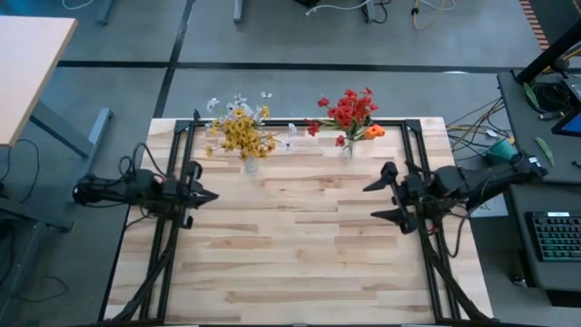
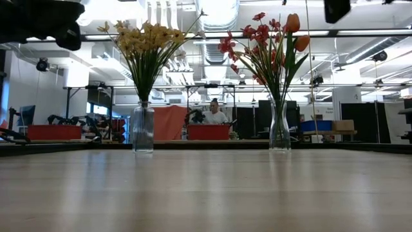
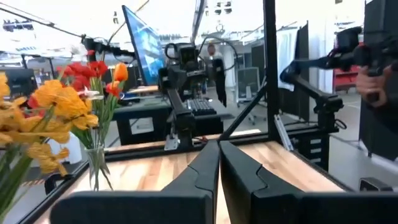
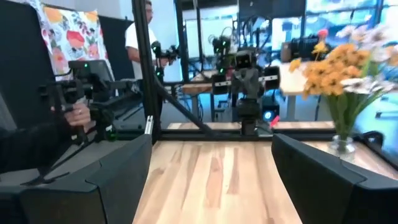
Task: Sort flowers into vase by color
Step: Return to Home Position
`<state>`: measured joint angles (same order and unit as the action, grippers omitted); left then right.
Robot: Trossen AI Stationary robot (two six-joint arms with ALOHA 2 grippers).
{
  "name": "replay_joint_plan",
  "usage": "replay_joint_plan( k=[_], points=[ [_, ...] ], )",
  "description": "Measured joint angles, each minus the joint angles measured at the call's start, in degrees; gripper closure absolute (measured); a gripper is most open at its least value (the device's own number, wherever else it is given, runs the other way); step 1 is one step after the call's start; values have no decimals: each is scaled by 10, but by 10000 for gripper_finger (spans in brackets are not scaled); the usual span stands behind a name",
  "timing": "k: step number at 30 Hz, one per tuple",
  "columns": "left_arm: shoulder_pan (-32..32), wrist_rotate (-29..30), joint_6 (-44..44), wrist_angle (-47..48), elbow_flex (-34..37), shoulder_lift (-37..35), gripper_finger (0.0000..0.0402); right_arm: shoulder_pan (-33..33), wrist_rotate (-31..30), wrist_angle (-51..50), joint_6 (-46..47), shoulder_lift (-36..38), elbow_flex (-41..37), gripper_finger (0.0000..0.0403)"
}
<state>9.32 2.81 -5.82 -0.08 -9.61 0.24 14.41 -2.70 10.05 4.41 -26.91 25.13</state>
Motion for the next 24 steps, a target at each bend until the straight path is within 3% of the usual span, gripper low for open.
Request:
replay_joint_plan(
  k=[10,13,17,24],
  points=[
    [-1,-2,4,39,8,-3,401,-14,-4,-65,-71,219,-101,80],
    [-1,41,14,51,11,2,402,-19,-3,-73,-85,268,-151,80],
    [-1,70,32,49,11,16,402,-22,1,8,-91,257,-239,80],
    [-1,71,38,46,11,41,401,-25,-3,-2,-130,226,-237,81]
  ],
)
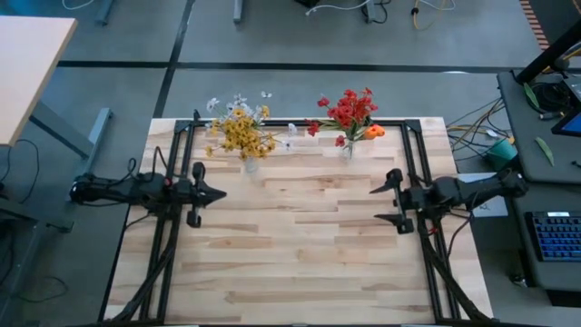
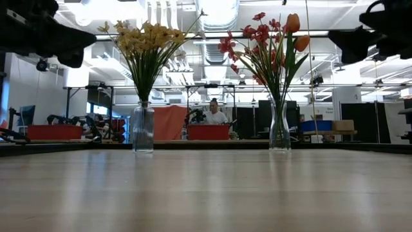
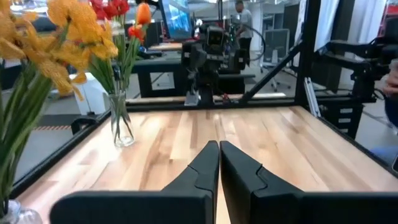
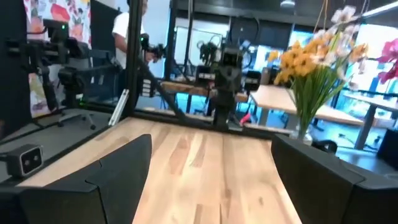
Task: Sort flowers into vase by color
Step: Return to Home Position
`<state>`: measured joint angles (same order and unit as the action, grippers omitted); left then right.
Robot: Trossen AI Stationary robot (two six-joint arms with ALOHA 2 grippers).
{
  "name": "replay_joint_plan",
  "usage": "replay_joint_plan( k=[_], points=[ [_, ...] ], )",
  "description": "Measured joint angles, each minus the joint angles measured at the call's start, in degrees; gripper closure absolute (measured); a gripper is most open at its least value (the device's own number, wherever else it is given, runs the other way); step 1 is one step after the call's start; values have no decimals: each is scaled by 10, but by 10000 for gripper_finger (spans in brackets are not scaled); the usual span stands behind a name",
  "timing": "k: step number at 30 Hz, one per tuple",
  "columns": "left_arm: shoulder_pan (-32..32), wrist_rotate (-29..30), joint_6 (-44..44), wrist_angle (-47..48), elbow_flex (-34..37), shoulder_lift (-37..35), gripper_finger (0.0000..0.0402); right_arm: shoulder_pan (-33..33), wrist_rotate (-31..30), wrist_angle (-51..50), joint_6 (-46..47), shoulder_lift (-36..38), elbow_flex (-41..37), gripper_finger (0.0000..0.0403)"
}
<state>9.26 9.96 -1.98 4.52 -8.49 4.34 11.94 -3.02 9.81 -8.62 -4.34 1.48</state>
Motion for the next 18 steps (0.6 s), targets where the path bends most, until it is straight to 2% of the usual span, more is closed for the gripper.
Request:
replay_joint_plan(
  k=[11,18],
  points=[
    [0,0,0,2,0,34,402,0,0,-41,29,-26,-1,81],
    [0,0,0,2,0,56,401,-2,4,-44,47,-15,-8,80]
  ],
)
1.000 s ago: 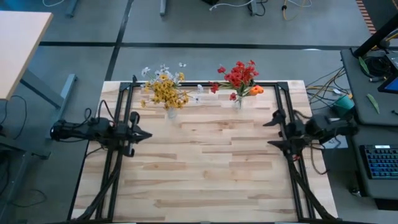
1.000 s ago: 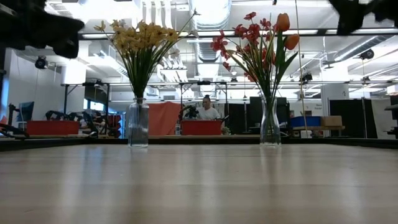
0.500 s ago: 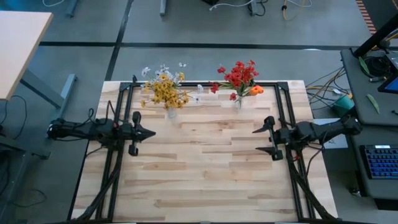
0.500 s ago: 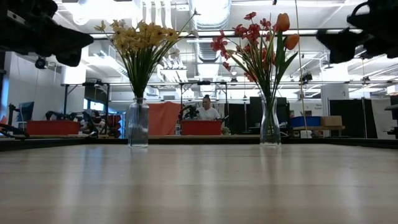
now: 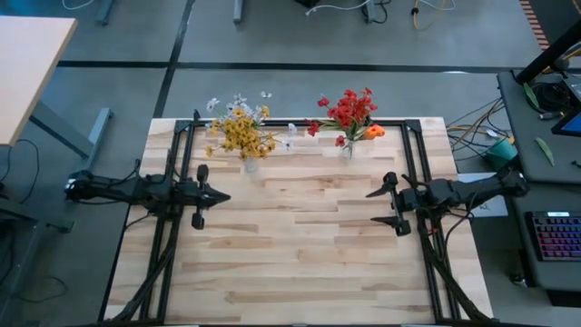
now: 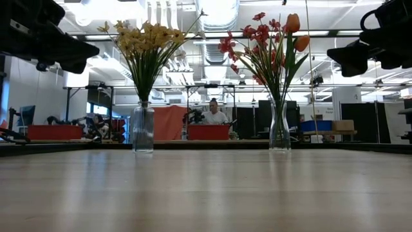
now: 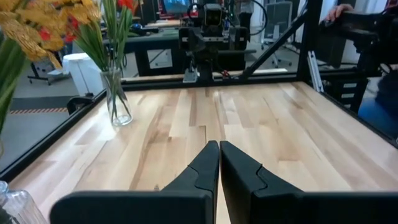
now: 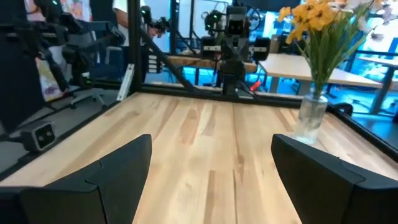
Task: Sort flowers into vase by color
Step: Return to Home Position
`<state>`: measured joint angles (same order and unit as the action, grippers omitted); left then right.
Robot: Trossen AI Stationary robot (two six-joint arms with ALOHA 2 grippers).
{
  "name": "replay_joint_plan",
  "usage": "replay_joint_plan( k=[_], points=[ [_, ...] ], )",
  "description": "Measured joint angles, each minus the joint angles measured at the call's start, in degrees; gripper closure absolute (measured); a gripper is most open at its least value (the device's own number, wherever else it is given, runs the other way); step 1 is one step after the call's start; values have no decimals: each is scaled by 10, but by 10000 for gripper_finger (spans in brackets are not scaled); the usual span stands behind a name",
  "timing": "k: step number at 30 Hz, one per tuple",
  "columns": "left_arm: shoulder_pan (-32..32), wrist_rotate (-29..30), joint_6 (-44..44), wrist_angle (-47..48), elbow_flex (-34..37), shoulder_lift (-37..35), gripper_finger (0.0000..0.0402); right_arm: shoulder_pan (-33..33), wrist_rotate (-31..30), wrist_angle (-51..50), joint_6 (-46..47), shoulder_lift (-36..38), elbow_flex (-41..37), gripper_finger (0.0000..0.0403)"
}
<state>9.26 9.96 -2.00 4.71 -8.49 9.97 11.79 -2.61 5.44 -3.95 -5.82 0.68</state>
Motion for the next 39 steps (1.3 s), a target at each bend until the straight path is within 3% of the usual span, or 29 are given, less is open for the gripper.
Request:
replay_joint_plan(
  k=[4,8,19,39],
  points=[
    [0,0,0,1,0,11,401,-25,52,-37,9,59,0,80],
    [0,0,0,0,0,23,402,-54,125,-33,-2,57,0,80],
    [0,0,0,-3,0,45,402,-117,257,-19,-23,58,0,80],
    [0,0,0,-4,0,83,402,-116,268,-17,4,23,-1,80]
  ],
)
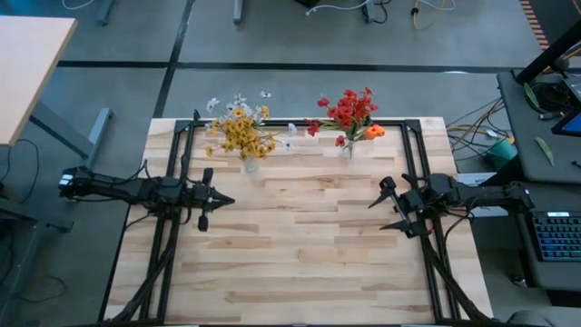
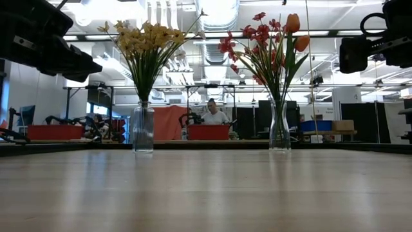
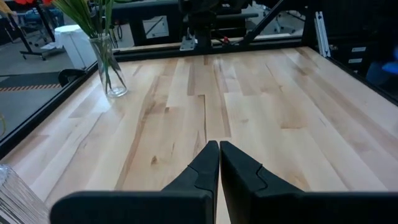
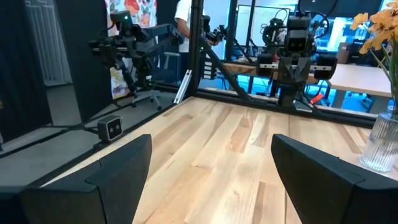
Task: Sort flowers into vase by color
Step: Return to Home Position
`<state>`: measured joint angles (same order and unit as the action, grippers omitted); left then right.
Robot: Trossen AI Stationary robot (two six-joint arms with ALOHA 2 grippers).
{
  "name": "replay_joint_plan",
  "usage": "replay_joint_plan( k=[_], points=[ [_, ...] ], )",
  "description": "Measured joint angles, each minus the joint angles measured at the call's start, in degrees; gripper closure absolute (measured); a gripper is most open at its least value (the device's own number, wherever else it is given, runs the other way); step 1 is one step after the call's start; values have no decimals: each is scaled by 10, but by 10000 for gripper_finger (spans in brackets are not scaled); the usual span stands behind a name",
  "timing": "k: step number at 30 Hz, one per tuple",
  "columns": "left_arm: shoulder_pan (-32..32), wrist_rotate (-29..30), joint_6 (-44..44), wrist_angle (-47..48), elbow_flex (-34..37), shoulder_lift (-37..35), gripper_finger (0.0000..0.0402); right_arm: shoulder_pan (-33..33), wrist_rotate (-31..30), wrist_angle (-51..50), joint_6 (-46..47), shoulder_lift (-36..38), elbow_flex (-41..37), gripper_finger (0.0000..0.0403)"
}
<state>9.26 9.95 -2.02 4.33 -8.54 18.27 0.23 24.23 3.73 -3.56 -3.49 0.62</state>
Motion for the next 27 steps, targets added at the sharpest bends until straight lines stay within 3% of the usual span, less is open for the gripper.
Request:
replay_joint_plan(
  k=[27],
  points=[
    [0,0,0,0,0,34,402,0,-2,0,1,0,0,80]
  ],
)
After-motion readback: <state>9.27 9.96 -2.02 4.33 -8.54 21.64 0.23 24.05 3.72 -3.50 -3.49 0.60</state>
